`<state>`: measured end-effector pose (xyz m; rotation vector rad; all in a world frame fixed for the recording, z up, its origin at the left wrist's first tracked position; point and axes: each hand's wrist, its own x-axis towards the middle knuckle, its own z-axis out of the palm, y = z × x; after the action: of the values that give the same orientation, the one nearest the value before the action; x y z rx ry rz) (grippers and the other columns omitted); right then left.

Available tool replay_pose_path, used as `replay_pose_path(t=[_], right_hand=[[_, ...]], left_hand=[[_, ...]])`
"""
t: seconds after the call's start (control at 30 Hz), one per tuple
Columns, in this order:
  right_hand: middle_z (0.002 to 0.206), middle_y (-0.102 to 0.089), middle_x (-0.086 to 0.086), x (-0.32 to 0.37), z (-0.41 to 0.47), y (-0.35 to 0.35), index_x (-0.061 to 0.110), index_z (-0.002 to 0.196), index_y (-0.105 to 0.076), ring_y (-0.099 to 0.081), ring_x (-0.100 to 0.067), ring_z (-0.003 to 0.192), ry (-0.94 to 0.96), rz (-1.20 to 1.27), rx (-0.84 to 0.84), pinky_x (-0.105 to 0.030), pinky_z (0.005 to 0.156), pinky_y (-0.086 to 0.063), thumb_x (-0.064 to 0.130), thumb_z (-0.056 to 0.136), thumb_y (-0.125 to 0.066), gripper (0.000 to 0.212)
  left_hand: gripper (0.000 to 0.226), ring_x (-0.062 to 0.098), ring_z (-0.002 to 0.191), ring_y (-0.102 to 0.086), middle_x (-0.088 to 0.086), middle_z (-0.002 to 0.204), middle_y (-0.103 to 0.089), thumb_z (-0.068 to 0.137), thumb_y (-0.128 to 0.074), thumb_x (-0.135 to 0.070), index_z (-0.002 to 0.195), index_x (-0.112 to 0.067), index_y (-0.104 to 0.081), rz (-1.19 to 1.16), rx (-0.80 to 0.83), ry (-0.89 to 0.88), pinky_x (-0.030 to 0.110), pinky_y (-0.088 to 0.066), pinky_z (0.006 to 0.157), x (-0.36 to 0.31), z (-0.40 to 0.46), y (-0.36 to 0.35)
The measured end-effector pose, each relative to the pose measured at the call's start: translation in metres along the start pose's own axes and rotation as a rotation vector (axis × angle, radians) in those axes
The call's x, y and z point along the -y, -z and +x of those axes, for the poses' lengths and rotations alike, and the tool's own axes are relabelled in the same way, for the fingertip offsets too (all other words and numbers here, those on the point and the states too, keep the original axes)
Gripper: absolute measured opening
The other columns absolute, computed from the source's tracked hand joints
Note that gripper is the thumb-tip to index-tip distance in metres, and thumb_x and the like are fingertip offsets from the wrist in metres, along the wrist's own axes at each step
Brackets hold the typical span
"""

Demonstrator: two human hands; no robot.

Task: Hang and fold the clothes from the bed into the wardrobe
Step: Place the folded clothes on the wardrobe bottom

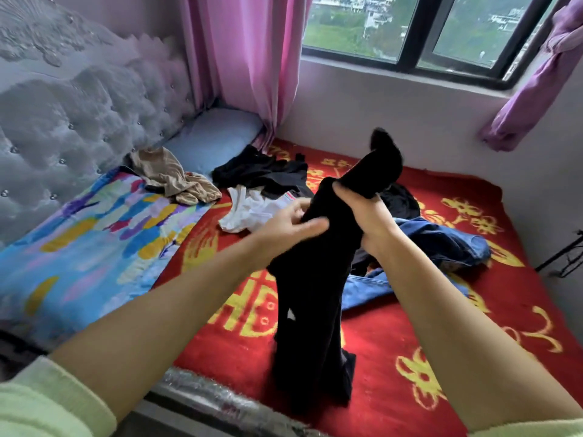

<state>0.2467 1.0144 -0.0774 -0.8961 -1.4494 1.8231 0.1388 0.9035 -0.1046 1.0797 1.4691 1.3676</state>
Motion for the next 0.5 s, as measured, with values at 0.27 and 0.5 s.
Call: replay_pose_path(t=[0.27,0.5], right_hand=[[0.104,-0.071,-0.008,0.021,0.020,0.046,0.011,0.108,-0.066,-0.069,-0.023,0.095,0.009,0.101,-0.241,-0.037,0.087,-0.055,0.031,0.078,-0.075,0.037],[0.066,-0.056,-0.005,-0.009,0.017,0.087,0.005,0.075,-0.062,-0.061,-0.023,0.071,-0.115,-1.107,-0.073,-0.032,0.059,-0.044,0.045,0.081,-0.066,0.041]], left_hand=[[0.009,0.008,0.074,-0.060,0.001,0.080,-0.064,0.085,-0.068,-0.008,0.091,-0.002,-0.068,0.255,-0.030,0.225,0.020,-0.045,0.069,0.060,-0.004,0.033],[0.013,0.010,0.086,-0.064,0.006,0.092,-0.069,0.087,-0.063,-0.007,0.099,-0.010,-0.066,0.320,-0.023,-0.149,0.027,-0.049,0.080,-0.011,0.021,0.020]])
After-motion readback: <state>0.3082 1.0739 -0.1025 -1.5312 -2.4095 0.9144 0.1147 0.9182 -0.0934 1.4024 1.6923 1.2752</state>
